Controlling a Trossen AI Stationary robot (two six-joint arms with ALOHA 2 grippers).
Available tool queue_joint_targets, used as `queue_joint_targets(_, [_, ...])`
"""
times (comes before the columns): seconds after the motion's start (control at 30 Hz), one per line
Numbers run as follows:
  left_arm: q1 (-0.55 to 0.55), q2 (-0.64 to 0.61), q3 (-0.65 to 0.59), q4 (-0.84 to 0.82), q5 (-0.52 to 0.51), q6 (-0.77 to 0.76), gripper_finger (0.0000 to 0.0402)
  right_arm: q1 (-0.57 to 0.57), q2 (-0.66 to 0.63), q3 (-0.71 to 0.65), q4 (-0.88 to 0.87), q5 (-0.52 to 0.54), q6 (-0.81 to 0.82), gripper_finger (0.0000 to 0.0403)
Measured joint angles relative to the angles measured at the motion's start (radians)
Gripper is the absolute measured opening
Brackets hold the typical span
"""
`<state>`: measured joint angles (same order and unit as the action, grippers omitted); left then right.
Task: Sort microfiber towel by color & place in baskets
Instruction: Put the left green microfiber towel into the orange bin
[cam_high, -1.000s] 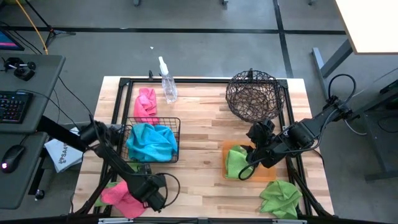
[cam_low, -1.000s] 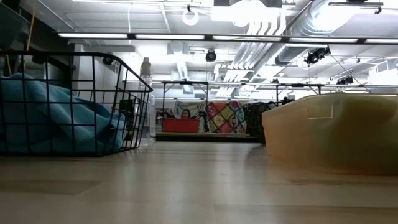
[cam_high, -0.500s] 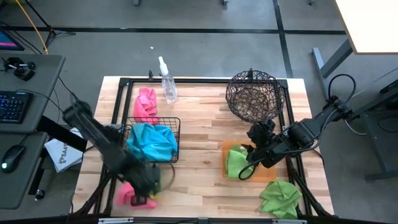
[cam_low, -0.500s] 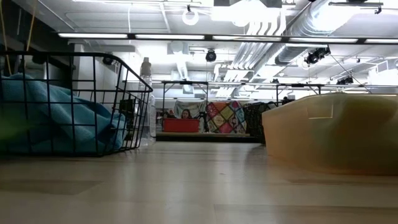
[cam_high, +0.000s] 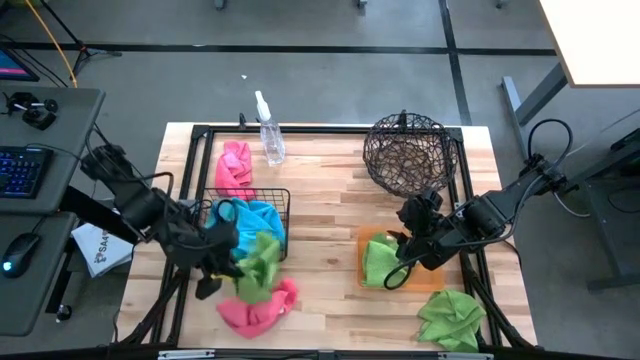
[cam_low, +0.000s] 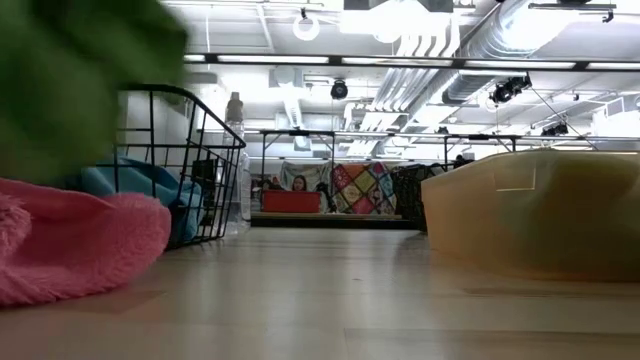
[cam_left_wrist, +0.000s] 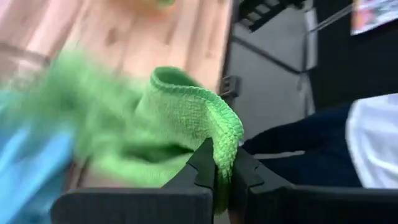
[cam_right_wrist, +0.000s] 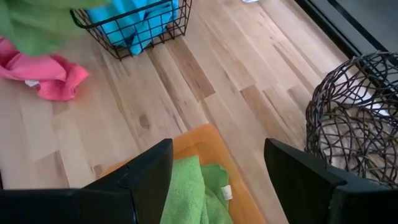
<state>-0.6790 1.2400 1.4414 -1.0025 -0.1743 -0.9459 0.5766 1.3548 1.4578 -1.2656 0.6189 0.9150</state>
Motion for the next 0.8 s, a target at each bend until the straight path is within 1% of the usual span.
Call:
queue_joint_targets(0.1, [0.043, 0.014, 0.000, 0.156, -0.036, 0.110, 0.0001, 0.000, -0.003, 0.000, 0.018, 0.010, -0.016, 0.0247])
queue_joint_targets(0.2, [0.120, 0.035, 0.000, 0.306, -0.064, 0.280, 0.0000, 0.000, -0.021, 0.000, 0.078, 0.040, -0.036, 0.0247])
queue_joint_targets(0.37, [0.283, 0.094, 0.000, 0.480, -0.015, 0.548, 0.0000, 0.000, -0.083, 0.000, 0.251, 0.087, -0.113, 0.0247])
queue_joint_targets(0.47, [0.369, 0.147, 0.000, 0.602, 0.029, 0.671, 0.0000, 0.000, -0.125, 0.000, 0.365, 0.112, -0.177, 0.0247])
queue_joint_targets(0.6, [0.447, 0.241, 0.000, 0.819, 0.078, 0.791, 0.0000, 0.000, -0.169, 0.001, 0.474, 0.128, -0.275, 0.0247])
queue_joint_targets(0.73, [0.490, 0.336, 0.000, 1.092, 0.135, 0.858, 0.0000, 0.000, -0.201, 0.001, 0.518, 0.168, -0.323, 0.0247])
queue_joint_targets(0.8, [0.503, 0.385, 0.000, 1.192, 0.140, 0.870, 0.0000, 0.000, -0.213, 0.001, 0.529, 0.187, -0.341, 0.0247])
